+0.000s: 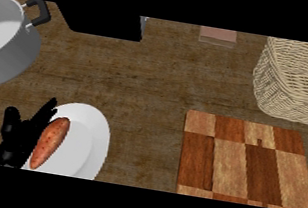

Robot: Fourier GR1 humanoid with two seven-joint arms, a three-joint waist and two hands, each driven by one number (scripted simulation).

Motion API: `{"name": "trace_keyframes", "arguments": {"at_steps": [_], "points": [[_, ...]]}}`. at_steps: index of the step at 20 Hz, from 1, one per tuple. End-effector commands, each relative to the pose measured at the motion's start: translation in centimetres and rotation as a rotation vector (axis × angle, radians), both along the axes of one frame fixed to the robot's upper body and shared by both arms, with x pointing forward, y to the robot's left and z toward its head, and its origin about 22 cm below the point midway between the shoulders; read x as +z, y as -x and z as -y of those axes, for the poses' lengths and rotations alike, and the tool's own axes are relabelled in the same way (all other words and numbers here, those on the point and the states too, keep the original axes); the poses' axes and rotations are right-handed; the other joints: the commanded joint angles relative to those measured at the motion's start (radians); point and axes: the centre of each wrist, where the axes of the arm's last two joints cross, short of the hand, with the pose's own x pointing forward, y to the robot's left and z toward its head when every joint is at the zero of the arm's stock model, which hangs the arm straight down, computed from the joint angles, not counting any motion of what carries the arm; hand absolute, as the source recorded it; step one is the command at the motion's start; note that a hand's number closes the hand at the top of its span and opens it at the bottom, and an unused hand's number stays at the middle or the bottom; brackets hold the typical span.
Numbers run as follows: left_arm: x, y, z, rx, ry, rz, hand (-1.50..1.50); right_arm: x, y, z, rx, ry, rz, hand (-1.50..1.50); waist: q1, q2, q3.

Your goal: Pick the cupcake from the cutting board and place it in the basket

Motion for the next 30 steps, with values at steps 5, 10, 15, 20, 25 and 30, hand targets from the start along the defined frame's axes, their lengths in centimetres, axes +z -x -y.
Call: {"name": "trace_keyframes", "arguments": {"at_steps": [5, 10, 15, 20, 25, 30], "points": [[-1.7, 1.6, -0.5, 0.025, 0.008, -0.095, 0.00, -5.4, -0.8, 3.2, 0.002, -0.097, 0.002, 1.50, -0.003, 0.004, -0.006], [-2.2, 0.5, 0.7, 0.032, -0.011, -0.068, 0.00, -8.3, -0.4, 5.8, -0.003, -0.119, 0.010, 1.50, -0.004, 0.006, -0.006], [-1.4, 0.0, -0.6, 0.007, 0.009, -0.072, 0.00, -7.3, -1.0, 6.2, -0.129, 0.145, -0.127, 1.50, 0.006, 0.008, -0.006], [-1.1, -0.5, -1.0, -0.005, -0.006, -0.059, 0.00, -8.6, 0.5, 9.5, -0.109, 0.217, -0.085, -1.50, 0.008, 0.010, -0.005], [-1.7, 0.3, 1.8, -0.003, 0.008, -0.084, 0.00, -7.1, 0.4, 9.8, -0.099, 0.164, -0.024, -1.50, -0.005, 0.003, -0.006], [0.0, -0.1, 1.2, -0.003, -0.007, -0.080, 0.00, -4.7, 0.9, 11.7, -0.190, 0.017, 0.055, -1.50, 0.003, 0.005, -0.005]]}}
